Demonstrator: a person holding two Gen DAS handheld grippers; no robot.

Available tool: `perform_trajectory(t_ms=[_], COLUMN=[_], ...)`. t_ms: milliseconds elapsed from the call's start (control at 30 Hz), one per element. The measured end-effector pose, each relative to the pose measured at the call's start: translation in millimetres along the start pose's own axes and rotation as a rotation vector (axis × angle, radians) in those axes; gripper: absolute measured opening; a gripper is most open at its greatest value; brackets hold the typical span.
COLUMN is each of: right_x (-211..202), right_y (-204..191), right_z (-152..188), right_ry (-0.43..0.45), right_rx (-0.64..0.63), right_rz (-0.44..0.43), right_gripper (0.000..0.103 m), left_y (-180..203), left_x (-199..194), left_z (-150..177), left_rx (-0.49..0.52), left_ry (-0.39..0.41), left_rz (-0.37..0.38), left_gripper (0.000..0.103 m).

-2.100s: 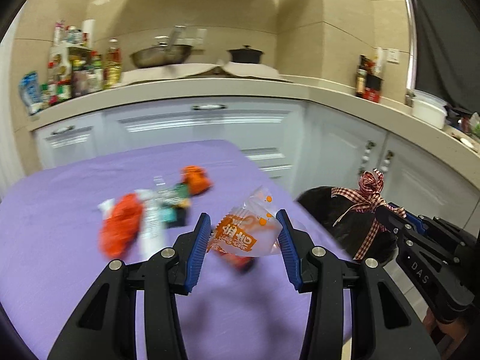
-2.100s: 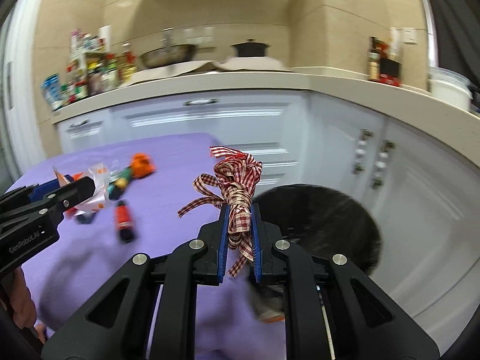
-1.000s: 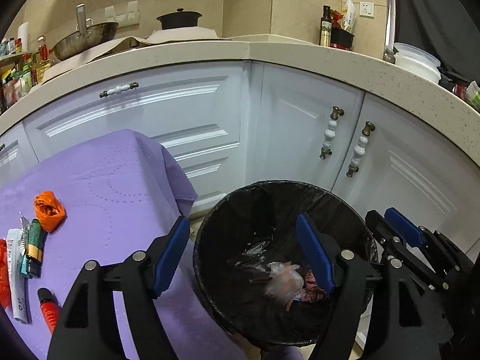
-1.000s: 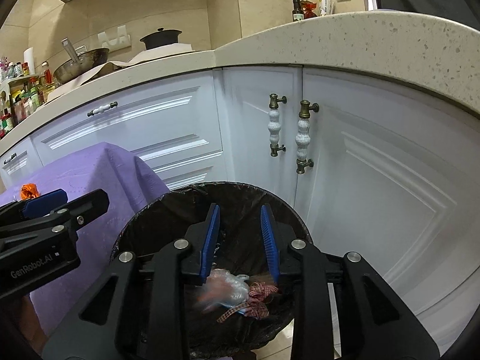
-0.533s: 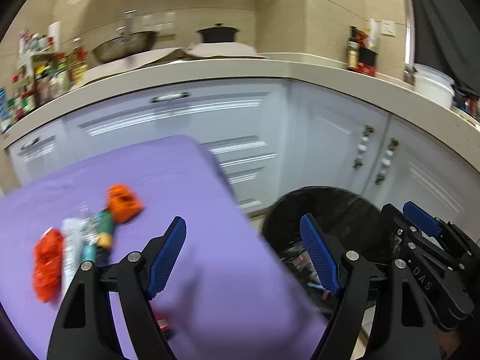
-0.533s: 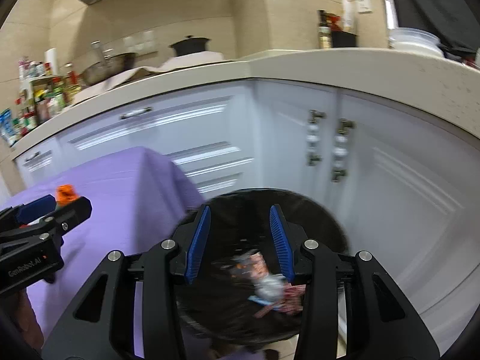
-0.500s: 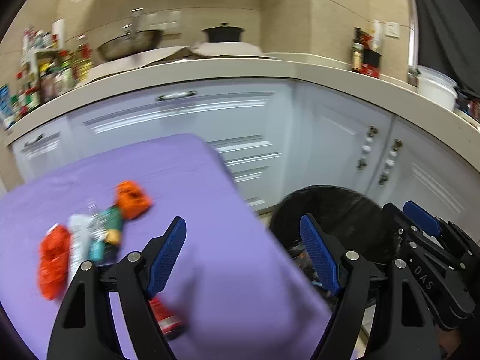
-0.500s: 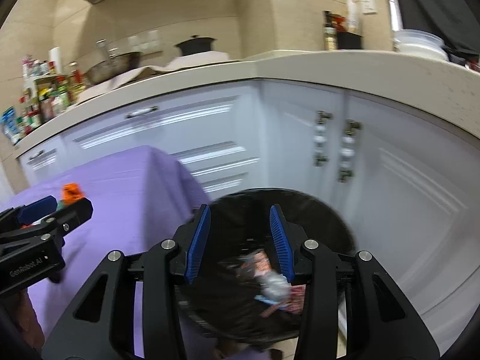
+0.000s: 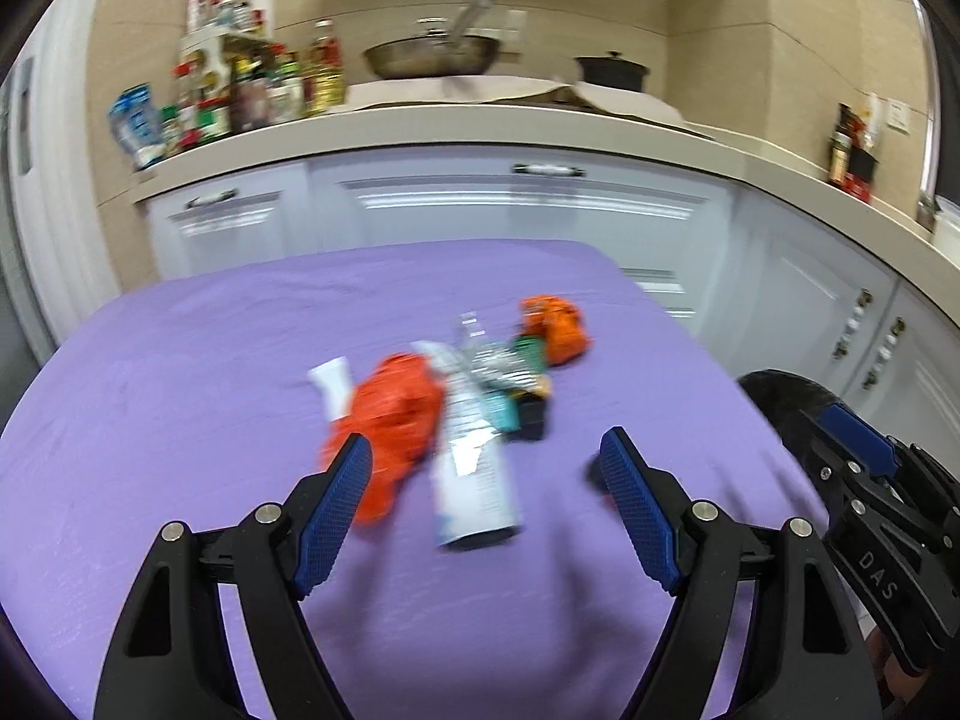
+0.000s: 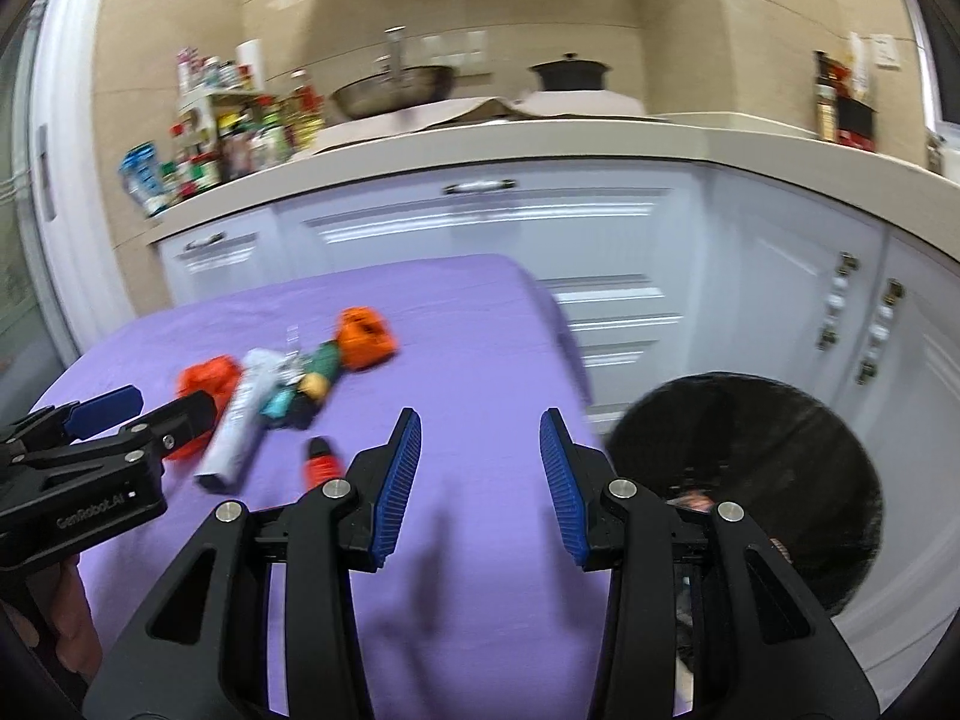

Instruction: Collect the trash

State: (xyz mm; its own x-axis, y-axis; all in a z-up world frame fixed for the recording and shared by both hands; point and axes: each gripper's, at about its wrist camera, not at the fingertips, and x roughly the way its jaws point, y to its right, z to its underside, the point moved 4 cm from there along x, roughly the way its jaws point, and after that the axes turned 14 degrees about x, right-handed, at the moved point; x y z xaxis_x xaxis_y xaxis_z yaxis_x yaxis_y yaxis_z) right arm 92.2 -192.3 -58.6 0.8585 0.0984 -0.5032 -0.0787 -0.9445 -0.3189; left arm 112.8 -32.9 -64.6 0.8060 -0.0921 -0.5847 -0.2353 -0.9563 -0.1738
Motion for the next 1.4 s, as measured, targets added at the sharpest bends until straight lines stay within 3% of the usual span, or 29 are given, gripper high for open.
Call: perform_trajectory(t_ms=[233,533,700,733,767,1167,1400], right_x=[11,32,40,41,43,24,17], right_y=[-41,-51,-57,-57,-57,-39,-23], right_z=[21,37,44,45,45,37,31], right_ry=[-0.064,-0.16,-0.202,-0.209,-0.218,-0.165,-0.149], right_rx=[-0.067,-0.074,-0.104,-0.108,-0.11,-0.09,-0.054], right_rz=[-0.04,-0.029,-0.018,-0.018,-0.023,-0.017,-0.023], right_gripper=[0.04,0.04,0.036,0.026,0.023,0.023,0.023], left_y=[-34,-52,-48,-45,-42,-3,16], left_x=[-6,-5,-3,-3,-2,15,34], left_z=[22,40,43,42,41,25,22], left_rx=[-0.055,-0.09,-0.089,-0.087,-0.081,-0.028,0.012], left_ry=[-0.025,-0.057,-0.062,-0.062,-0.061,-0.068,-0.126], left_rz=[-0.036,-0.032,-0.006,0.0,0.009,0.062,0.071], left_gripper=[0.076,0.076,0.076,0.076,0.076,0.076,0.055])
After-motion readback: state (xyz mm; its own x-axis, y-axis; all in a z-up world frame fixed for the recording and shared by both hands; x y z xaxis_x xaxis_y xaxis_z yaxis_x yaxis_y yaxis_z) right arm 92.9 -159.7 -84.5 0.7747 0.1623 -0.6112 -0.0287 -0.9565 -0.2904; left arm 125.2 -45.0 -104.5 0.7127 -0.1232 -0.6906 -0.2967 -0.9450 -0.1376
